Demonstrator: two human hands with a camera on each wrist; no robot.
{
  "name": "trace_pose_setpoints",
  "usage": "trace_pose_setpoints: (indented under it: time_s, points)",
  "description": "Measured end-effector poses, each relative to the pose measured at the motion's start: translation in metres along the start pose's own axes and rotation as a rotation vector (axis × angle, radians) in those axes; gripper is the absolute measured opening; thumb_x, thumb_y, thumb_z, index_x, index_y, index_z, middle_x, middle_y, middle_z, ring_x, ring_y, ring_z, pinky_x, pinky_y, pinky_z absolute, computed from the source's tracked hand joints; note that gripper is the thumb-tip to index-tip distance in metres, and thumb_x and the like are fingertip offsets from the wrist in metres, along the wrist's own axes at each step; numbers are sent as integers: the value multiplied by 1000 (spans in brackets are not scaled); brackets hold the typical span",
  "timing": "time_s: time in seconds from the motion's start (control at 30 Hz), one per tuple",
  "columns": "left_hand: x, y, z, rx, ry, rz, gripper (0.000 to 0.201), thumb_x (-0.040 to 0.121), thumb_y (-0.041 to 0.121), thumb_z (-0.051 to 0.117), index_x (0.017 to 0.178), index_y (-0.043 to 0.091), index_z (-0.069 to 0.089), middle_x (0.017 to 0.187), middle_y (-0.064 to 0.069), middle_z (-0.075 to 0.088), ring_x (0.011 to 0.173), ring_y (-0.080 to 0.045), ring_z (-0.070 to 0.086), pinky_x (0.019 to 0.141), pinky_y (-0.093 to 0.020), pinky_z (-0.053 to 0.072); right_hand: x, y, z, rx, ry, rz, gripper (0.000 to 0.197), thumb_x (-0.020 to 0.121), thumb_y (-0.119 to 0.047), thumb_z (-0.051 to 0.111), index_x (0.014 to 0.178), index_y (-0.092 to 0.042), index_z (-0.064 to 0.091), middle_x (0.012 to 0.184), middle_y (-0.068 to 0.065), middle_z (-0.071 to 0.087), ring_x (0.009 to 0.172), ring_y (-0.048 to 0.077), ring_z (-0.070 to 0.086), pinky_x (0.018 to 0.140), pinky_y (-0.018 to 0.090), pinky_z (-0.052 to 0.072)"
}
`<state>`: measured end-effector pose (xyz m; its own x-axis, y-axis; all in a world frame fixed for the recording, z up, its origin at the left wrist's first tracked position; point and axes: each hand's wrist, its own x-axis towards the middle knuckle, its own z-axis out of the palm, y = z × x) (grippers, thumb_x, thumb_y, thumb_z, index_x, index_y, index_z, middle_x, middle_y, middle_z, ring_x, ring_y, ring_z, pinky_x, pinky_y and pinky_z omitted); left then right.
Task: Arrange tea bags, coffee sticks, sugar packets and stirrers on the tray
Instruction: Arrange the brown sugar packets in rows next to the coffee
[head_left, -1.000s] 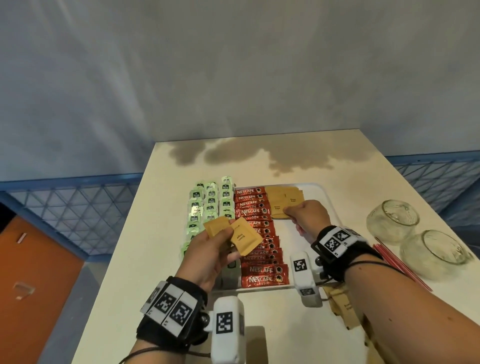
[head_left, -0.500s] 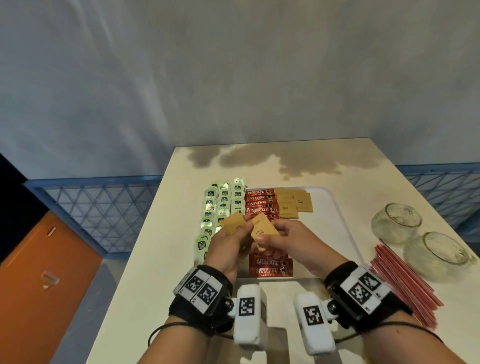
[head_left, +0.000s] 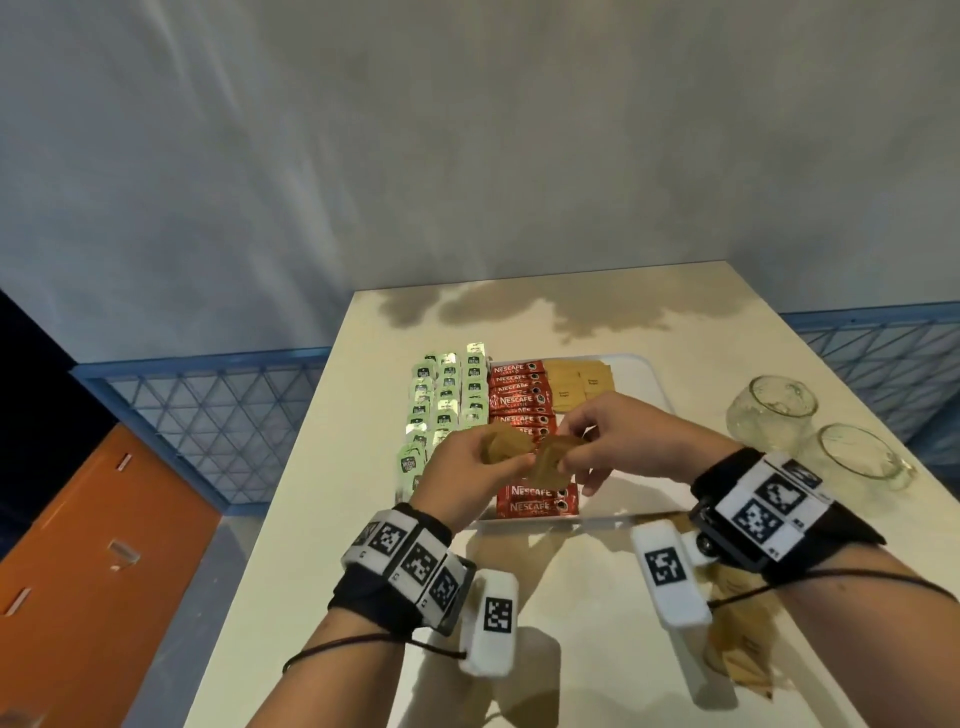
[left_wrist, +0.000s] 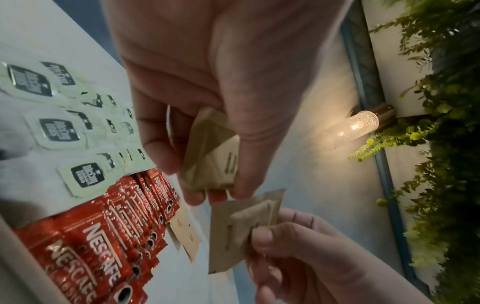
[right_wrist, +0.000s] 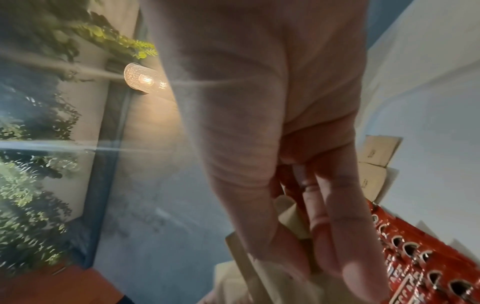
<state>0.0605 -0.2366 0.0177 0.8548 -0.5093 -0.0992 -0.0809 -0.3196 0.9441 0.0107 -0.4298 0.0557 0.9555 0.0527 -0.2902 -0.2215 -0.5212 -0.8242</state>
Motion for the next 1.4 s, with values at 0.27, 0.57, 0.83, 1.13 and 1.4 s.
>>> trace_pose_setpoints:
  time_s: [0.27,0.57,0.83,1.13,1.4]
  points:
    - [-2,6,16,-189,27,-151,28,97,40,56,90,18,72,88,-8,74,74,-21,68,59,-27,54,0,4,-4,63,42,24,18,81,4,73,94,-5,66,87,13,68,64,21,71,61,29,60]
    - [11,4,28,-163,151,-76,11,85,25,75,93,20,70,84,0,74,68,-11,68,56,-22,54,5,32,-6,306,155,61,19,87,-13,72,101,-1,69,82,9,69,66,16,64,64,31,58]
    - [32,-3,26,-384,127,-239,13,97,22,58,102,17,69,90,-1,77,77,-12,72,76,-37,60,41,68,-36,368,341,124,19,96,-16,61,102,1,68,82,11,65,64,17,61,60,29,56]
    - [43,-22,12,-535,109,-320,21,101,19,49,110,14,67,97,-7,76,95,-25,70,78,-39,58,96,126,-56,329,450,370,23,97,-9,56,75,-7,50,68,13,50,51,20,43,47,29,33]
    - [52,-30,10,-661,139,-346,25,101,20,50,112,16,72,104,-11,74,93,-24,71,80,-39,61,113,129,-58,86,441,402,38,94,-23,61,60,-9,53,56,10,51,53,24,46,56,33,36]
